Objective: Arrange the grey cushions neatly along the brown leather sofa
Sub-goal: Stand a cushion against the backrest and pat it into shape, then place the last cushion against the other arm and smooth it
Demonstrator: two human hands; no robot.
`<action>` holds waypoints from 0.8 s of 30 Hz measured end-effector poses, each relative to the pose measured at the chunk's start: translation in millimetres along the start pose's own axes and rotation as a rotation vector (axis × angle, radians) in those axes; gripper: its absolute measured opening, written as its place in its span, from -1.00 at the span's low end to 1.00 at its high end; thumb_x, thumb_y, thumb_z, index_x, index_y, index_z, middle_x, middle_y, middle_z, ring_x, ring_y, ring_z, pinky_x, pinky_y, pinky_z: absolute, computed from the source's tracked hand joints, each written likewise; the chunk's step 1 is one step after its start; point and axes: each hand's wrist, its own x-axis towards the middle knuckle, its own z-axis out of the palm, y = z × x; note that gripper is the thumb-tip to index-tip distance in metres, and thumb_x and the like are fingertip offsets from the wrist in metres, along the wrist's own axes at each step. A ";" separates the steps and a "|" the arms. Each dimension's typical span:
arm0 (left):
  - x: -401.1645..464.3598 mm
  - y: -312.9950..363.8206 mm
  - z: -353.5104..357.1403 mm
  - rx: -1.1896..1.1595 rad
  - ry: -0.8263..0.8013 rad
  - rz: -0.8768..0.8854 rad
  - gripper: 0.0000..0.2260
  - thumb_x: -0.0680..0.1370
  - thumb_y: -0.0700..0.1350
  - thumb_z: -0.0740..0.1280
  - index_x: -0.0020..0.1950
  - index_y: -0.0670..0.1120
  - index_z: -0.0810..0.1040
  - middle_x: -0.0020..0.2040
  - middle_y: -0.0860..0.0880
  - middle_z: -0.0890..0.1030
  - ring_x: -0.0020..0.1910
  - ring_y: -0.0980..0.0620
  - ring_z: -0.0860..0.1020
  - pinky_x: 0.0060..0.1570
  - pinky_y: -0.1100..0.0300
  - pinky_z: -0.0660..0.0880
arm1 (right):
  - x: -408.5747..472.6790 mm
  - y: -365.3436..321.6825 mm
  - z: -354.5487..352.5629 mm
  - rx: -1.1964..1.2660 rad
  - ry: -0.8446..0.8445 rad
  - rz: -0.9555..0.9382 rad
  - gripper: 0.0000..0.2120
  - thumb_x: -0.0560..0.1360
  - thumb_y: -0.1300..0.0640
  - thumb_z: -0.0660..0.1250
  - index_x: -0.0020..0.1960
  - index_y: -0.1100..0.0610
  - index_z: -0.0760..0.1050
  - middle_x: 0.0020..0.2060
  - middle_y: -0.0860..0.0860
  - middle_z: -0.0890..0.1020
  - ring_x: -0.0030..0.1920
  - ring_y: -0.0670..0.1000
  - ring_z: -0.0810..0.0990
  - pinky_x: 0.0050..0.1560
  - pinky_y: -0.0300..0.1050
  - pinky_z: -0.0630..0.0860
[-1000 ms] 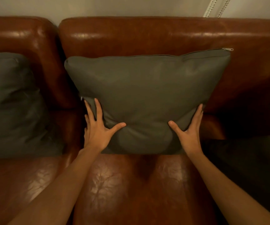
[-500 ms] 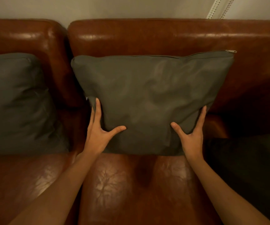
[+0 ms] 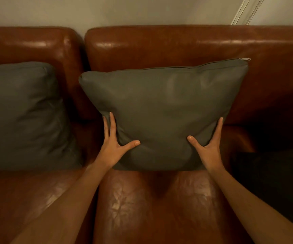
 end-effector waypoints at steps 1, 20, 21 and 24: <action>0.8 -0.2 -0.6 0.023 -0.010 -0.025 0.09 0.28 0.26 0.47 0.34 0.43 -0.43 0.55 0.13 -0.39 0.48 0.24 -0.20 0.48 0.03 0.02 | -0.2 -1.7 -0.5 -0.035 -0.015 0.018 0.06 0.26 -0.20 0.48 0.46 -0.35 -0.23 0.45 -0.29 0.04 0.48 -0.24 0.06 0.56 0.07 0.07; -61.4 50.9 11.4 0.200 0.458 0.186 -0.61 0.51 -0.20 0.38 0.33 -0.20 0.48 0.41 -0.27 0.33 0.40 -0.27 0.28 0.39 -0.02 0.21 | -87.7 -11.5 -117.9 -0.171 0.466 0.178 -0.72 0.66 0.01 0.16 0.19 0.11 0.56 -0.11 -0.05 0.63 -0.40 -0.11 0.43 -0.38 -0.23 0.34; -64.9 64.1 15.7 0.212 0.436 0.265 -0.66 0.51 -0.21 0.37 0.28 -0.19 0.50 0.33 -0.25 0.40 0.33 -0.25 0.33 0.34 0.02 0.23 | -95.5 -13.7 -128.9 -0.163 0.509 0.174 -0.74 0.66 0.03 0.15 0.16 0.11 0.56 -0.13 -0.07 0.61 -0.45 -0.11 0.38 -0.44 -0.23 0.31; -71.7 106.8 34.3 0.197 0.310 0.431 -0.74 0.51 -0.20 0.34 0.20 -0.16 0.53 0.17 -0.19 0.48 0.19 -0.17 0.38 0.23 0.12 0.26 | -119.9 -22.0 -161.0 -0.166 0.589 0.149 -0.76 0.66 0.06 0.16 0.17 0.11 0.55 -0.10 -0.05 0.61 -0.43 -0.11 0.40 -0.43 -0.23 0.33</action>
